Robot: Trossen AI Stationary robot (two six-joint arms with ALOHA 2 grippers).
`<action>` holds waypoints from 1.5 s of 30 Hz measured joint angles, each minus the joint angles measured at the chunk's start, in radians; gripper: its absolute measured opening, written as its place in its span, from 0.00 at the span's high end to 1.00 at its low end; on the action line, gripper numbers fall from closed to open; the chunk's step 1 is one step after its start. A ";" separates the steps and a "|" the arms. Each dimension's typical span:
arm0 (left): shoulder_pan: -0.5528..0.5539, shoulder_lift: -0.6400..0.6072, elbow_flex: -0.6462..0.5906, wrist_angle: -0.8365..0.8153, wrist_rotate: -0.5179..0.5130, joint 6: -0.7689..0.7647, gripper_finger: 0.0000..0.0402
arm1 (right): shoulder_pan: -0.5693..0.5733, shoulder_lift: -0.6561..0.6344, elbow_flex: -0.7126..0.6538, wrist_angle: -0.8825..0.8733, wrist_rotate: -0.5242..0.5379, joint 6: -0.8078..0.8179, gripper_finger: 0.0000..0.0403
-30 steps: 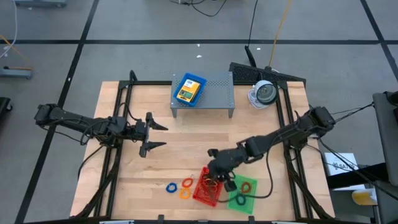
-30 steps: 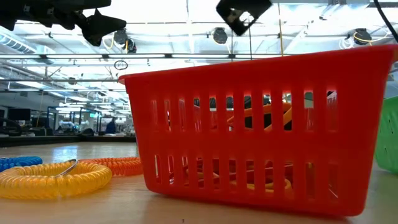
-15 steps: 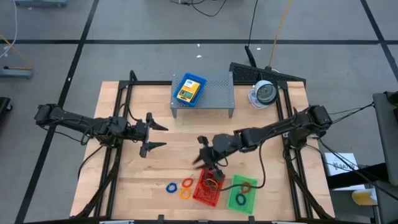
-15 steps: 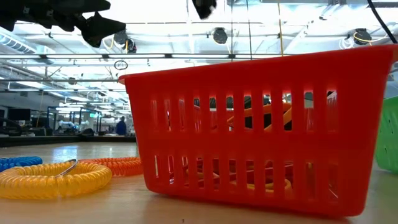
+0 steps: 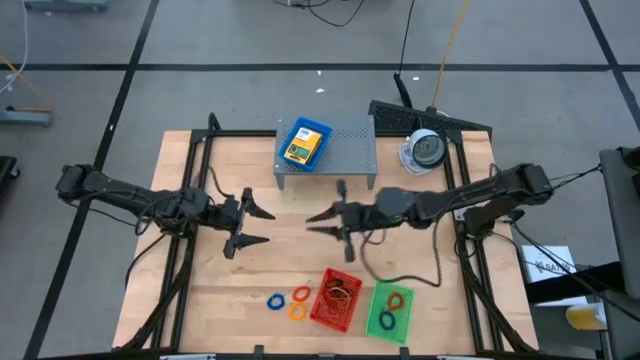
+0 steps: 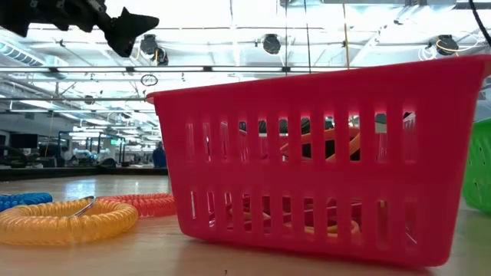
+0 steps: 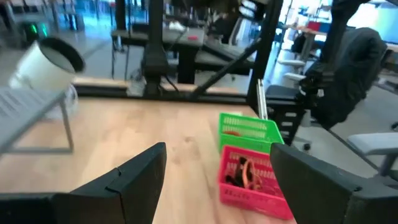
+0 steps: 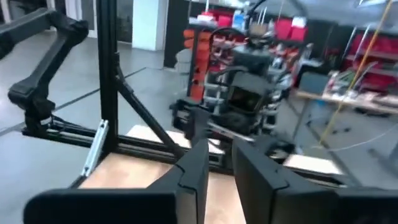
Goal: Pick & Place Office Desk Supplies
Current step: Put the blue spring rubberband into the green bin
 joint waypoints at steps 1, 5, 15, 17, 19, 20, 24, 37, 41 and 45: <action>-0.005 0.024 0.018 -0.012 0.000 -0.015 0.27 | 0.000 -0.039 -0.040 0.017 0.004 -0.012 0.85; -0.036 0.144 0.125 -0.120 -0.039 -0.034 0.27 | 0.001 -0.213 -0.220 0.175 0.004 -0.016 0.86; -0.140 0.461 0.596 -0.751 -0.033 0.034 0.27 | 0.001 -0.563 -0.604 0.371 0.155 0.004 0.86; -0.153 0.515 0.699 -0.956 -0.023 -0.013 0.27 | 0.001 -0.602 -0.658 0.405 0.143 0.005 0.86; -0.161 0.578 0.805 -1.110 0.011 -0.095 0.27 | 0.001 -0.634 -0.701 0.442 0.106 0.007 0.86; -0.167 0.606 0.851 -1.175 0.029 -0.141 0.27 | 0.002 -0.645 -0.717 0.460 0.097 0.012 0.86; -0.201 0.708 0.989 -1.328 0.066 -0.307 0.27 | 0.002 -0.676 -0.773 0.488 0.075 0.040 0.86; -0.375 0.940 1.054 -1.340 0.029 -0.629 0.27 | 0.002 -0.722 -0.829 0.507 0.073 0.055 0.86; -0.418 0.973 1.054 -1.267 -0.040 -0.694 0.27 | 0.002 -0.725 -0.829 0.504 0.072 0.079 0.86; -0.445 0.976 1.054 -1.196 -0.109 -0.726 0.27 | 0.002 -0.725 -0.829 0.504 0.071 0.080 0.86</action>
